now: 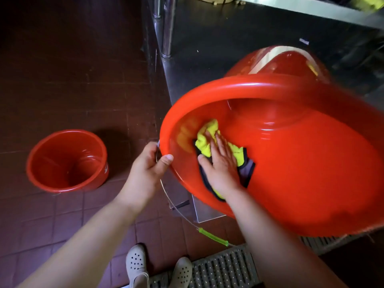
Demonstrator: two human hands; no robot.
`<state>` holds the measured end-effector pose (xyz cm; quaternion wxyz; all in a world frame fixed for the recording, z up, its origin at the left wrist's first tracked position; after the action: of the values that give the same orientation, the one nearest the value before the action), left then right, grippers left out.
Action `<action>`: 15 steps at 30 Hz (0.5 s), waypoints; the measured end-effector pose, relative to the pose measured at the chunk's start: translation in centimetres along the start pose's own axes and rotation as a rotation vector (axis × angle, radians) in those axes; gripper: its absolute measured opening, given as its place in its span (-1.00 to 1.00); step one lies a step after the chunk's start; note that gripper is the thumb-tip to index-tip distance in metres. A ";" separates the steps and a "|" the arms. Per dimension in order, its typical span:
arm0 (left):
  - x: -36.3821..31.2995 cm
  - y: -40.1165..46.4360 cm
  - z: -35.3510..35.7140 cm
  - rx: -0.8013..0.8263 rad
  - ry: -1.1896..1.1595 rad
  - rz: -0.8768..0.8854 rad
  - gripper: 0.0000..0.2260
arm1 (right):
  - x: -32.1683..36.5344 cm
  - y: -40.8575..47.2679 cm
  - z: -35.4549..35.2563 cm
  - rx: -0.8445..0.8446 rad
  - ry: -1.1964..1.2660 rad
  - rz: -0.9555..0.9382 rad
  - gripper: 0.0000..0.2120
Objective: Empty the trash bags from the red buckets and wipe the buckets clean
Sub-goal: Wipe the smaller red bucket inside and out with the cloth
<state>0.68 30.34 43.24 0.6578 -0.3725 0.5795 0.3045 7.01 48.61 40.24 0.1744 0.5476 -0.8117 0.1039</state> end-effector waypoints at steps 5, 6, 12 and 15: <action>-4.2 1.4 -2.1 -0.067 0.072 0.103 -0.93 | -7.1 5.7 -1.2 0.091 -0.200 0.231 -0.39; -4.9 1.7 -2.3 -0.084 0.069 0.121 -0.91 | -8.1 6.4 -1.5 0.105 -0.224 0.266 -0.39; 0.1 1.0 -2.5 -0.107 -0.215 -0.089 -0.83 | -8.9 7.4 -1.1 0.090 -0.295 0.317 -0.40; 4.9 -1.1 -0.5 -0.056 -0.305 -0.276 -0.82 | -8.7 7.3 -1.1 0.095 -0.257 0.331 -0.41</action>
<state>2.06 29.17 38.53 0.7629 -0.4160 0.4079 0.2800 3.37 59.18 37.95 0.0240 0.4232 -0.9004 0.0983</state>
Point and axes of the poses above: each hand's wrist, its own y-axis towards the middle knuckle, its own z-axis out of the palm, x = y × z, the point moved 9 cm from there along y, towards the middle knuckle, and after that the axes turned 5 degrees about -z, right-handed, at the moved point
